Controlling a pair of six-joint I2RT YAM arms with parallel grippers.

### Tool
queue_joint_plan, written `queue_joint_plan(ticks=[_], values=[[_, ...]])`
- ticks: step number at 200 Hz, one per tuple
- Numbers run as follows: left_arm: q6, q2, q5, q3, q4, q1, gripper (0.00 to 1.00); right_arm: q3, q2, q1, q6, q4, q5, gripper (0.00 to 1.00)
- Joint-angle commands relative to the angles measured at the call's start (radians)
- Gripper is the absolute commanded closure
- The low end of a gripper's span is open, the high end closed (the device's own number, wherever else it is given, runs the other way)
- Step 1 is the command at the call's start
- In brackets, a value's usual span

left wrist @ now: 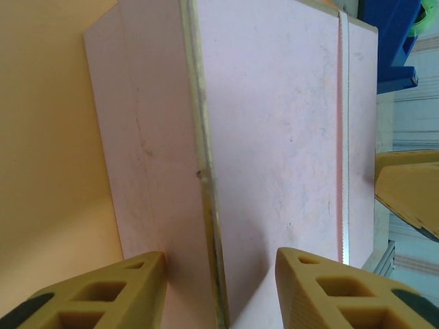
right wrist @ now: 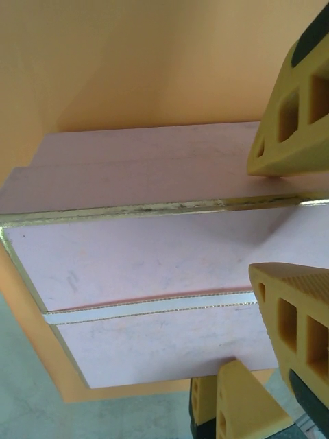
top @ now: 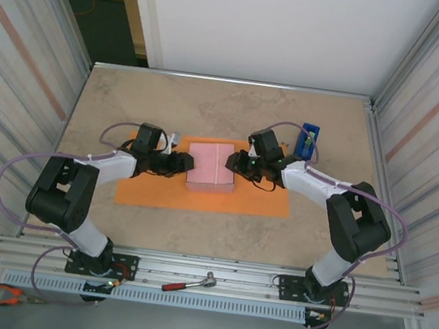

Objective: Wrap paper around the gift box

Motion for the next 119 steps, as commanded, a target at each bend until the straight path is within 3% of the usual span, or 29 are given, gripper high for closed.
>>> queue_joint_plan(ticks=[1,119], values=[[0.018,0.001,0.05,0.043,0.016,-0.003,0.54,0.049,0.015,0.007,-0.014,0.002,-0.025,0.64],[0.027,0.005,0.042,0.053,0.008,-0.002,0.53,0.046,0.035,0.0,-0.011,0.007,-0.026,0.64]])
